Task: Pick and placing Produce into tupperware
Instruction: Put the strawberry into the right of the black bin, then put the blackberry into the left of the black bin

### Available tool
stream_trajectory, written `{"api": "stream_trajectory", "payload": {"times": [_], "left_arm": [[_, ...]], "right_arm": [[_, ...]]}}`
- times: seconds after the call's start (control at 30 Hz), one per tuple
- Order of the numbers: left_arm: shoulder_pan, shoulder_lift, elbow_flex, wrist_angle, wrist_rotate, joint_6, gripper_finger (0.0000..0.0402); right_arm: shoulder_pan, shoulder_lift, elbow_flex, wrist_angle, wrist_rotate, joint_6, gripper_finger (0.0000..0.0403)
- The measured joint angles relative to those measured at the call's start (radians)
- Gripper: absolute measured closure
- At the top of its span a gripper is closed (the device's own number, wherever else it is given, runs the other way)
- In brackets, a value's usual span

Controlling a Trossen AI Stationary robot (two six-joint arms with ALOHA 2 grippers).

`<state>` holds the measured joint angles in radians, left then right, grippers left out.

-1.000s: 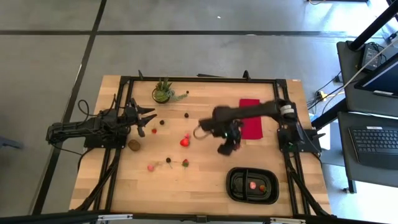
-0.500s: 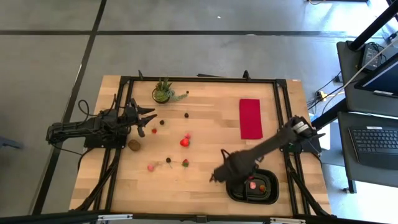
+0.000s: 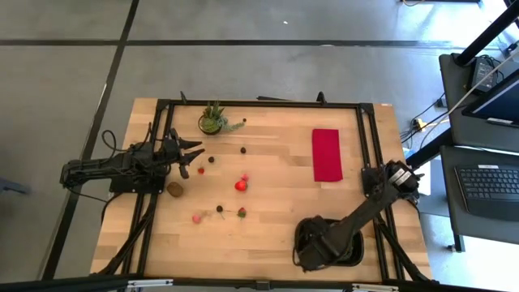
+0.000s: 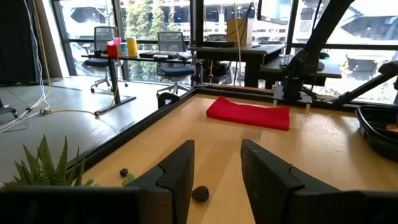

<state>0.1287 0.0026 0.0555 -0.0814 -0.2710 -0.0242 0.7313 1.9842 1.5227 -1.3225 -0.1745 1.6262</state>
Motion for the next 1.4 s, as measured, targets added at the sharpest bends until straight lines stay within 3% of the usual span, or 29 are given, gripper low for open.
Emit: {"api": "stream_trajectory", "payload": {"times": [0.27,0.7,0.93,1.13,1.4], "left_arm": [[0.0,0.0,0.0,0.0,0.0,0.0,0.0278],[0.0,0.0,0.0,0.0,0.0,0.0,0.0278],[0.0,0.0,0.0,0.004,0.0,0.0,0.0278],[0.0,0.0,0.0,0.005,0.0,0.0,0.0278],[0.0,0.0,0.0,0.007,0.0,0.0,0.0278]], "right_arm": [[0.039,0.0,-0.092,0.081,-0.002,0.02,0.0228],[0.038,0.0,-0.099,0.093,-0.002,0.015,0.022],[0.008,-0.017,-0.097,0.021,-0.077,-0.104,0.0219],[-0.002,-0.043,-0.081,0.037,0.117,-0.117,0.0219],[-0.008,-0.225,-0.077,0.231,0.395,-0.187,0.0219]]}}
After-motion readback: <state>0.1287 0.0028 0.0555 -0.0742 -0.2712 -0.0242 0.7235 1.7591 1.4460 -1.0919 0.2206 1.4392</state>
